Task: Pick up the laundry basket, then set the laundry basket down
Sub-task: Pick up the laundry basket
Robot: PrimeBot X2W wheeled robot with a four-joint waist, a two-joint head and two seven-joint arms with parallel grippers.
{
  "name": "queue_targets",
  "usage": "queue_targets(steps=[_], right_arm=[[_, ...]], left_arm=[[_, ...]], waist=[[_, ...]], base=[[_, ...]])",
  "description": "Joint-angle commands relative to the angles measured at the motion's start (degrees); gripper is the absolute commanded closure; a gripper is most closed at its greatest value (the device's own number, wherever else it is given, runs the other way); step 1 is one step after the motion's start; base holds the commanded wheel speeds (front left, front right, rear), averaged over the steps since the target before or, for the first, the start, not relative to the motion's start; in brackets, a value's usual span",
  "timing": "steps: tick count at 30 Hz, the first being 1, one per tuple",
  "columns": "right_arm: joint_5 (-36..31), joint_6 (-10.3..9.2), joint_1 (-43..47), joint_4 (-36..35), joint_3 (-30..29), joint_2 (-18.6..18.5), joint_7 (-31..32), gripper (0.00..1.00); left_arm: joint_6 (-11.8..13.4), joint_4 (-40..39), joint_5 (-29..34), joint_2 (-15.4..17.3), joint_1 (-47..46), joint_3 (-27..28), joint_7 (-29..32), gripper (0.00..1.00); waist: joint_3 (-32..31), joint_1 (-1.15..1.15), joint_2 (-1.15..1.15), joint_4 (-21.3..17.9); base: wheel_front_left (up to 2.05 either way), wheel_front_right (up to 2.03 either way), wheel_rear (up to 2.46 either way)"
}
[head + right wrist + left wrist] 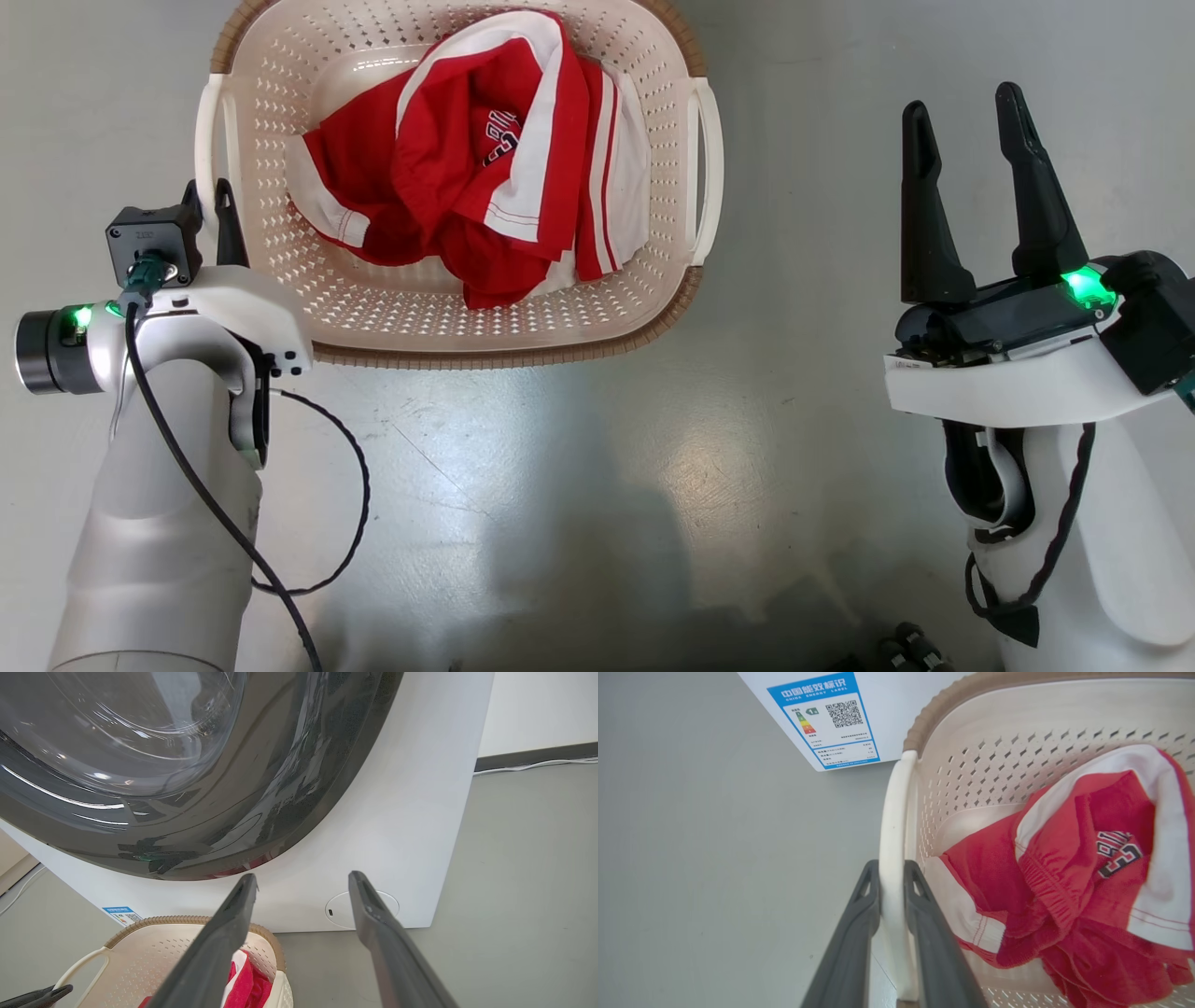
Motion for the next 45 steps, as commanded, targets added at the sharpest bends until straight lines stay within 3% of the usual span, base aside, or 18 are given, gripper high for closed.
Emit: queue_targets(steps=[1,31,33,37,39,40,42,45], right_arm=[[0.45,0.37,1.19,-1.05,1.41,0.24,-0.38,0.00],[0.92,0.37,0.84,0.13,1.46,0.24,-0.38,0.00],[1.03,0.37,0.78,0.18,1.54,0.24,-0.38,0.00],[1.18,0.37,0.74,0.30,1.59,0.24,-0.38,0.00],[1.25,0.37,0.74,0.35,1.63,0.24,-0.38,0.00],[1.30,0.37,0.73,0.37,1.64,0.24,-0.38,0.00],[1.37,0.37,0.72,0.39,1.67,0.24,-0.38,0.00],[1.43,0.37,0.70,0.42,1.69,0.24,-0.38,0.00]], left_arm=[[0.70,-1.22,0.05,1.90,1.83,1.20,-0.30,1.00],[0.99,-1.42,-1.34,-2.20,6.10,2.47,-0.30,1.00],[1.06,-1.05,-1.38,-2.22,6.04,2.62,-0.30,0.81],[1.25,-0.39,-1.53,-2.26,5.94,3.00,-0.30,0.67],[1.28,-0.03,-1.62,-2.24,5.93,3.19,-0.30,0.53],[1.28,0.18,-1.66,-2.23,5.92,3.28,-0.30,0.50],[1.27,0.42,-1.69,-2.19,5.88,3.39,-0.30,0.00],[1.27,0.58,-1.74,-2.19,5.89,3.52,-0.30,0.00]], waist=[[-0.17,0.00,0.00,0.04],[-1.92,0.00,0.00,-0.21],[-1.98,0.00,0.00,-0.28],[-2.09,0.00,0.00,-0.37],[-2.16,0.00,0.00,-0.41],[-2.19,0.00,0.00,-0.43],[-2.23,0.00,0.00,-0.47],[-2.28,0.00,0.00,-0.48]], base=[[0.00,0.00,0.00],[0.00,0.00,0.00],[0.00,0.00,0.00],[0.00,0.00,0.00],[0.00,0.00,0.00],[0.00,0.00,0.00],[0.00,0.00,0.00],[0.00,0.00,0.00]])
